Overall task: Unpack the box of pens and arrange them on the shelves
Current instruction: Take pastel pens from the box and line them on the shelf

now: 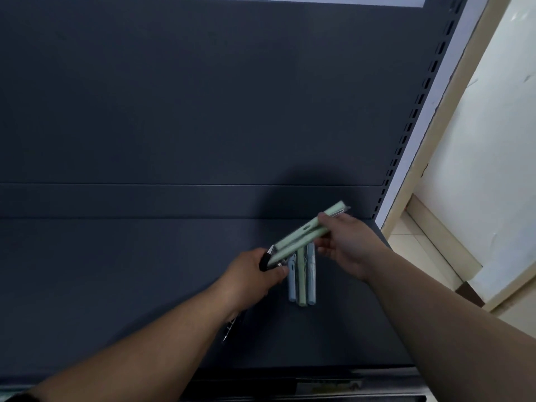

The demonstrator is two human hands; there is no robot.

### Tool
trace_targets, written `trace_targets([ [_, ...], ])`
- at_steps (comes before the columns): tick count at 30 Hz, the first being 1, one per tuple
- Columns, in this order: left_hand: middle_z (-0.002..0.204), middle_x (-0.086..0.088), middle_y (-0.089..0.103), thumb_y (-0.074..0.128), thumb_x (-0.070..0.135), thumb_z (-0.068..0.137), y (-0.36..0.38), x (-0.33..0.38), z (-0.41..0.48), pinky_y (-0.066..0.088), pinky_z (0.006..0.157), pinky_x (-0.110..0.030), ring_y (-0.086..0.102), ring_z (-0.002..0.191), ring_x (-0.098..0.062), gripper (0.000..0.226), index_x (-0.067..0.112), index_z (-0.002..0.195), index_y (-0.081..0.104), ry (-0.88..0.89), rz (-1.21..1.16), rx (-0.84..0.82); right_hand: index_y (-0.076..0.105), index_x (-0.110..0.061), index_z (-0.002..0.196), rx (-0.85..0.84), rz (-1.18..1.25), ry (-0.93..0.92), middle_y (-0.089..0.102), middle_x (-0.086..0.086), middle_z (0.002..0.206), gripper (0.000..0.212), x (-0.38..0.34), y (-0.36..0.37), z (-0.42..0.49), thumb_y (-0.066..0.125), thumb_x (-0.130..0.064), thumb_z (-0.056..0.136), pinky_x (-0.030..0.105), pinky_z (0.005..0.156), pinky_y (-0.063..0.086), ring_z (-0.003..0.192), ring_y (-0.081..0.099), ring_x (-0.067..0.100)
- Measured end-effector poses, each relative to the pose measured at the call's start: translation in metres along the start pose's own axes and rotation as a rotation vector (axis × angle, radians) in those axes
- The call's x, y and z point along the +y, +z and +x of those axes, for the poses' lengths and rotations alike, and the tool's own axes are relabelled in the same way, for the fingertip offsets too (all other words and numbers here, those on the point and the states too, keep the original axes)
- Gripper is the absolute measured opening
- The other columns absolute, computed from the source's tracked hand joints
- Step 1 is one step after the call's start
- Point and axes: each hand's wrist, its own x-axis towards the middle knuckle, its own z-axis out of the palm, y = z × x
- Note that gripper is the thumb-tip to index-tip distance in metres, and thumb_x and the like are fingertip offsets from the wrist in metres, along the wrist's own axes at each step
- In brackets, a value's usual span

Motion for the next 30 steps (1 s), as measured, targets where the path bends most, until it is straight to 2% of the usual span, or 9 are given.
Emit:
trace_targets([
  [4, 0.079, 0.001, 0.063, 0.067, 0.027, 0.087, -0.004, -0.01, 0.01, 0.041, 0.045, -0.014, 0.049, 0.053, -0.006, 0.016, 0.019, 0.1, 0.063, -0.09, -0.051, 0.108, 0.054, -0.01, 0.093, 0.22, -0.131, -0.098, 0.048, 0.007, 0.073, 0.016, -0.013, -0.02, 0.005, 0.048, -0.024, 0.099, 0.027, 0.05, 0.04, 0.058, 0.045, 0.014],
  [7, 0.073, 0.002, 0.062, 0.066, 0.025, 0.087, 0.0, -0.017, 0.015, 0.035, 0.045, -0.017, 0.047, 0.051, -0.008, 0.015, 0.015, 0.099, 0.063, -0.161, -0.126, 0.148, 0.054, -0.009, 0.085, 0.157, -0.512, -0.03, 0.046, 0.008, 0.067, 0.021, -0.008, -0.031, 0.007, 0.047, -0.025, 0.097, 0.026, 0.046, 0.034, 0.054, 0.041, 0.017],
  [9, 0.07, 0.003, 0.062, 0.066, 0.024, 0.088, 0.004, -0.019, 0.017, 0.034, 0.046, -0.018, 0.047, 0.051, -0.007, 0.014, 0.015, 0.098, 0.063, -0.176, -0.124, 0.153, 0.054, -0.011, 0.086, 0.093, -0.634, 0.038, 0.045, 0.009, 0.067, 0.019, -0.001, -0.03, 0.008, 0.048, -0.025, 0.096, 0.023, 0.044, 0.029, 0.051, 0.038, 0.017],
  [13, 0.07, 0.003, 0.061, 0.065, 0.023, 0.089, 0.01, -0.019, 0.02, 0.033, 0.043, -0.016, 0.046, 0.051, -0.007, 0.013, 0.014, 0.098, 0.063, -0.184, -0.136, 0.152, 0.051, -0.013, 0.086, 0.054, -0.668, 0.098, 0.039, 0.005, 0.065, 0.02, 0.005, -0.023, 0.015, 0.046, -0.028, 0.097, 0.021, 0.044, 0.024, 0.054, 0.034, 0.017],
  [18, 0.069, 0.002, 0.06, 0.063, 0.024, 0.09, 0.011, -0.021, 0.02, 0.033, 0.044, -0.016, 0.046, 0.051, -0.009, 0.008, 0.016, 0.092, 0.062, -0.202, -0.144, 0.153, 0.055, -0.012, 0.095, 0.108, -0.571, 0.109, 0.046, 0.006, 0.074, 0.024, 0.011, -0.02, 0.026, 0.045, -0.034, 0.097, 0.027, 0.054, 0.033, 0.067, 0.044, 0.019],
  [21, 0.07, 0.002, 0.061, 0.062, 0.024, 0.09, 0.011, -0.022, 0.021, 0.034, 0.046, -0.018, 0.046, 0.052, -0.009, 0.01, 0.015, 0.092, 0.062, -0.212, -0.144, 0.151, 0.05, -0.011, 0.087, 0.197, -0.501, 0.101, 0.044, 0.008, 0.07, 0.027, 0.009, -0.024, 0.024, 0.042, -0.035, 0.097, 0.028, 0.054, 0.032, 0.061, 0.039, 0.02],
  [24, 0.072, 0.001, 0.061, 0.062, 0.024, 0.09, 0.012, -0.02, 0.021, 0.036, 0.046, -0.018, 0.047, 0.054, -0.009, 0.012, 0.013, 0.094, 0.063, -0.206, -0.137, 0.137, 0.05, -0.011, 0.083, 0.175, -0.621, 0.151, 0.045, 0.01, 0.066, 0.03, 0.009, -0.032, 0.017, 0.041, -0.036, 0.097, 0.023, 0.048, 0.029, 0.054, 0.037, 0.019],
  [28, 0.079, 0.0, 0.066, 0.061, 0.024, 0.091, 0.016, -0.017, 0.022, 0.038, 0.047, -0.019, 0.049, 0.054, -0.009, 0.013, 0.013, 0.096, 0.063, -0.199, -0.109, 0.118, 0.054, -0.006, 0.096, 0.087, -0.86, 0.19, 0.057, 0.009, 0.073, 0.037, 0.014, -0.034, 0.001, 0.053, -0.043, 0.094, 0.022, 0.048, 0.041, 0.06, 0.053, 0.022],
  [30, 0.085, -0.001, 0.069, 0.061, 0.025, 0.091, 0.018, -0.015, 0.023, 0.039, 0.046, -0.018, 0.051, 0.053, -0.008, 0.014, 0.013, 0.098, 0.062, -0.201, -0.097, 0.108, 0.046, -0.014, 0.123, 0.069, -0.893, 0.152, 0.061, 0.006, 0.1, 0.065, 0.018, -0.031, -0.01, 0.069, -0.057, 0.079, 0.025, 0.054, 0.052, 0.082, 0.064, 0.02],
])
